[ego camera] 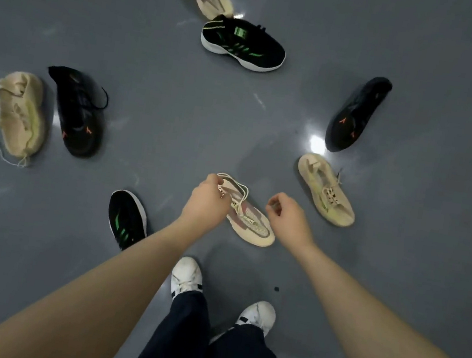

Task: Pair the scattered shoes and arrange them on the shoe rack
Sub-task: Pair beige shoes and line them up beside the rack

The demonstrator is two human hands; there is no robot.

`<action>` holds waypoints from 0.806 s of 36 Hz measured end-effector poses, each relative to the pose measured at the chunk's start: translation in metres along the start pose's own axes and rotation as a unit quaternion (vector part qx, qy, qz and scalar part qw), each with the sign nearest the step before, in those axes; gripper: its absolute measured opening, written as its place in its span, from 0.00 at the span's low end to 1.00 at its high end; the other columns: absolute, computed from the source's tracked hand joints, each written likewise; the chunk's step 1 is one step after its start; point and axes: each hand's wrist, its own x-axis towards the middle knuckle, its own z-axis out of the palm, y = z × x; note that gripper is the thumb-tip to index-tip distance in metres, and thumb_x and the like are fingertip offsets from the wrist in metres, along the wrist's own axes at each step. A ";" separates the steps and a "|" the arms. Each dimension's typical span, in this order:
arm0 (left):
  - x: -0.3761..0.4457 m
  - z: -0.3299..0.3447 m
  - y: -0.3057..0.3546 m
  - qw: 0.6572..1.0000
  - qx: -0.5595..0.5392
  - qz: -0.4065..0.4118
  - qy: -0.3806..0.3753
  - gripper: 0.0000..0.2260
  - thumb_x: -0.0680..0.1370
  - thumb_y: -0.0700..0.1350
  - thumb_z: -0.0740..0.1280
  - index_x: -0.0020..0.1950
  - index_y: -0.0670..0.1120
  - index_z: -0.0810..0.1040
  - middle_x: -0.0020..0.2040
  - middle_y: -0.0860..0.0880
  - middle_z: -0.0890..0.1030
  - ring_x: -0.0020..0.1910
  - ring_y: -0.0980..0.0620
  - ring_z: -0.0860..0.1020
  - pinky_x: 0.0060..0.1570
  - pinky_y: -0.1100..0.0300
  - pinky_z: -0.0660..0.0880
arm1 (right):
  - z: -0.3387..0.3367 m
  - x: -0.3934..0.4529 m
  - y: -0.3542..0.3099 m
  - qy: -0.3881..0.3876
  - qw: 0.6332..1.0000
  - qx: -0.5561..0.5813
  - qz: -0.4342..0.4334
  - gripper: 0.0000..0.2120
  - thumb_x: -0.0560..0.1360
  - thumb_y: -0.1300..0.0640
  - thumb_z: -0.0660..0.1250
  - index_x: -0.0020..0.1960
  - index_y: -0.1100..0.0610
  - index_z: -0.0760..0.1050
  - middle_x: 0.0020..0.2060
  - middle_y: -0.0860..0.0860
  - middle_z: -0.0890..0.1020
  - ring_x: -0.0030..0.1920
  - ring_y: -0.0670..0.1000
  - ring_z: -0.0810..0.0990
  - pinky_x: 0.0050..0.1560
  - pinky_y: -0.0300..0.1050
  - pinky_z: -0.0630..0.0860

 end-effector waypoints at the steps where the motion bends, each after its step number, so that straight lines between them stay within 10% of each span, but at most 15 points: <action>1: 0.012 0.010 -0.009 1.000 -0.006 -0.005 -0.004 0.14 0.78 0.42 0.58 0.63 0.43 0.68 0.57 0.44 0.77 0.52 0.45 0.76 0.45 0.56 0.72 | 0.011 0.012 0.009 -0.005 1.000 -0.010 0.000 0.06 0.77 0.54 0.62 0.52 0.54 0.73 0.48 0.49 0.77 0.47 0.50 0.76 0.49 0.51 0.75; 16: 0.136 0.143 -0.119 0.999 0.051 -0.005 -0.007 0.33 0.75 0.43 0.65 0.76 0.47 0.51 0.73 0.45 0.58 0.66 0.41 0.65 0.58 0.48 0.70 | 0.150 0.126 0.094 -0.061 0.965 -0.242 -0.079 0.26 0.71 0.40 0.68 0.59 0.55 0.66 0.57 0.52 0.73 0.60 0.56 0.71 0.56 0.50 0.68; 29: 0.111 0.112 -0.100 0.994 0.091 0.060 0.012 0.37 0.76 0.45 0.65 0.78 0.50 0.45 0.77 0.47 0.49 0.68 0.41 0.64 0.61 0.47 0.70 | 0.124 0.100 0.054 -0.001 0.962 -0.255 -0.100 0.12 0.80 0.56 0.55 0.53 0.57 0.75 0.52 0.51 0.78 0.55 0.54 0.75 0.38 0.46 0.66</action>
